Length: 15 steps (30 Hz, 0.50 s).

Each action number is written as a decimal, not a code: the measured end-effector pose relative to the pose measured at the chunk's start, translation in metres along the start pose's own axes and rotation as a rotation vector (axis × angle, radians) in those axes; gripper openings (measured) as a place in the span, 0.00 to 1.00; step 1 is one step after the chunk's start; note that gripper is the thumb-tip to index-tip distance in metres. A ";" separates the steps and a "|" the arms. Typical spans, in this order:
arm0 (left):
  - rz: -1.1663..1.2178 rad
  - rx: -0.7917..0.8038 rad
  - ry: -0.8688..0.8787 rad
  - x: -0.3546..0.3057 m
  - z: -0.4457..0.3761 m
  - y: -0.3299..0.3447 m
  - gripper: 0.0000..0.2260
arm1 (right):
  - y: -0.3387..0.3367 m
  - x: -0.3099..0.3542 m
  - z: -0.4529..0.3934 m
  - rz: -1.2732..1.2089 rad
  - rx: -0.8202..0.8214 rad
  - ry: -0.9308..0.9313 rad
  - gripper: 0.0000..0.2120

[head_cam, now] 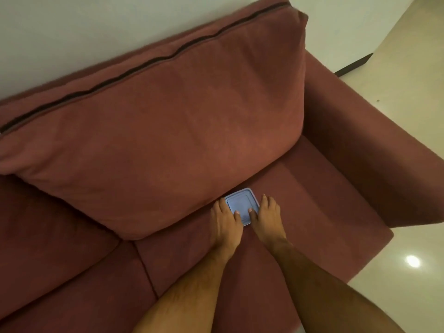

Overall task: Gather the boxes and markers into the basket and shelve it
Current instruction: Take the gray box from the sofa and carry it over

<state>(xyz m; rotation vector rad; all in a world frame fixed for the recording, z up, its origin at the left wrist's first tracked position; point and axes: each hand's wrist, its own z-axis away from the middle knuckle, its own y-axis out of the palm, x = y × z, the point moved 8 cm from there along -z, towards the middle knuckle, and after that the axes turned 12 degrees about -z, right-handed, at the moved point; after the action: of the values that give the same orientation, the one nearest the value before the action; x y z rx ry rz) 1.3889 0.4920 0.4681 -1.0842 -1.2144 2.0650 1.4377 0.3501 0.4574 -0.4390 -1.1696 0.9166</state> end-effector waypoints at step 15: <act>0.504 0.193 -0.362 0.041 0.015 0.023 0.19 | 0.029 -0.006 0.016 -0.340 0.033 0.180 0.28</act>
<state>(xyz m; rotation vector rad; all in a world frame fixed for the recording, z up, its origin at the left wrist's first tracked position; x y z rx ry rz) 1.3526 0.5046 0.4368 -1.0279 -0.9289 2.7968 1.4113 0.3596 0.4386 -0.2782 -1.0235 0.5876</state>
